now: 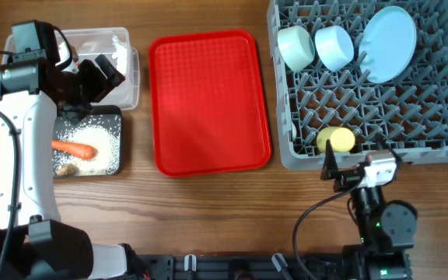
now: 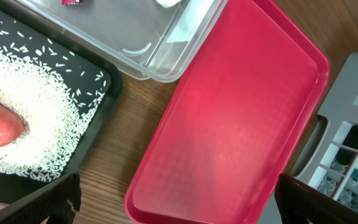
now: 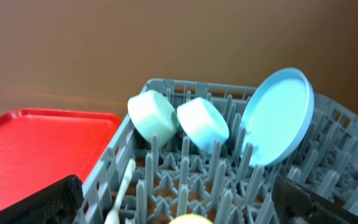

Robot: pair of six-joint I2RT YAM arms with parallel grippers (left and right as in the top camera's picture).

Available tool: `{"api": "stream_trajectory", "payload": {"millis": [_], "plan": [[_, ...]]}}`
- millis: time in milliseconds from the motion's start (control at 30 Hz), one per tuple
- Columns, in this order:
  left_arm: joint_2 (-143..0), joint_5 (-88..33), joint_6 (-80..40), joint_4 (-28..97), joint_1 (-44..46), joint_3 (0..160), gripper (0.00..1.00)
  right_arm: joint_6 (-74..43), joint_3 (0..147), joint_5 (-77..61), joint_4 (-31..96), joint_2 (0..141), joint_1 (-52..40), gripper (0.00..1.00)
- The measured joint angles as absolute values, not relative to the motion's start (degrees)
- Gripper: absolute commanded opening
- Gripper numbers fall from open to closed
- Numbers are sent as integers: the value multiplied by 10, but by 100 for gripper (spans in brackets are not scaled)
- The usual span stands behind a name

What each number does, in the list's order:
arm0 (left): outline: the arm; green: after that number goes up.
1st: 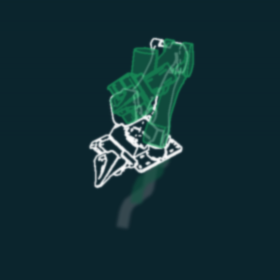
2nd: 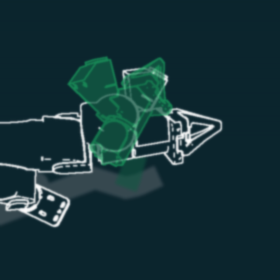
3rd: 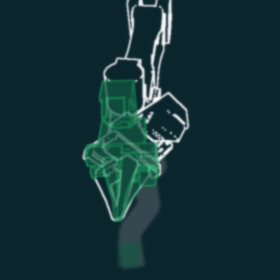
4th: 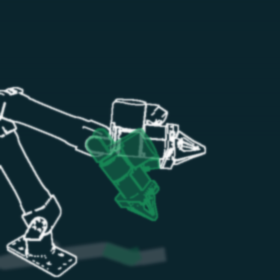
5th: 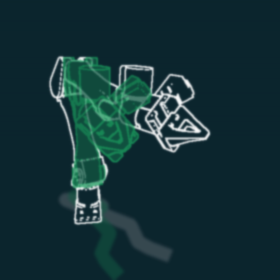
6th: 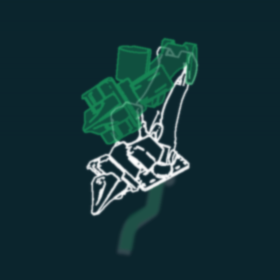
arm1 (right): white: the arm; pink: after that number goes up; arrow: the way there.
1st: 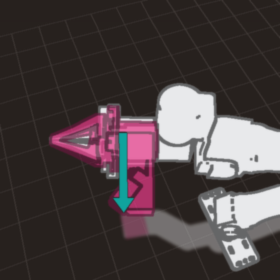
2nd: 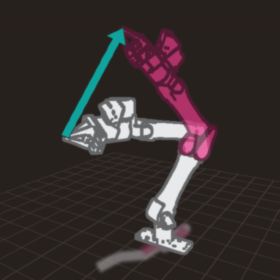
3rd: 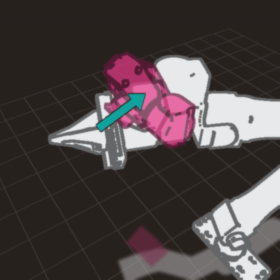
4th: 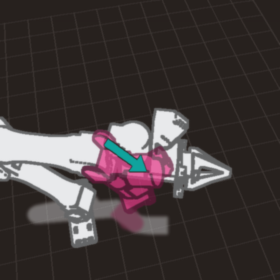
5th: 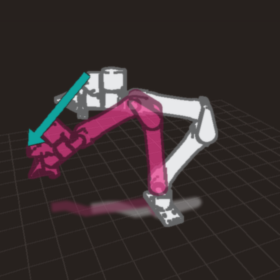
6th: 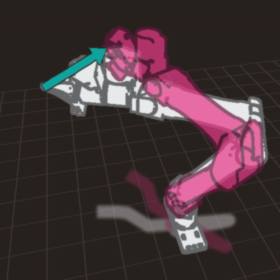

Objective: Sort waste into correct bins and load items into the dishwasher rack

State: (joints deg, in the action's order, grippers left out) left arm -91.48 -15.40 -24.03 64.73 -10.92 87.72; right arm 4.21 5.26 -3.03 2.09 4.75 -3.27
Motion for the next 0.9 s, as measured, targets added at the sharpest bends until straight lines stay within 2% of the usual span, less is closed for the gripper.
{"api": "stream_trajectory", "payload": {"millis": [233,900], "plan": [[-915,-154,-240,647,-109,877,100,39,11,-32,5,12,-33,100],[-915,-154,-240,647,-109,877,100,39,8,-34,1,11,-33,99]]}}
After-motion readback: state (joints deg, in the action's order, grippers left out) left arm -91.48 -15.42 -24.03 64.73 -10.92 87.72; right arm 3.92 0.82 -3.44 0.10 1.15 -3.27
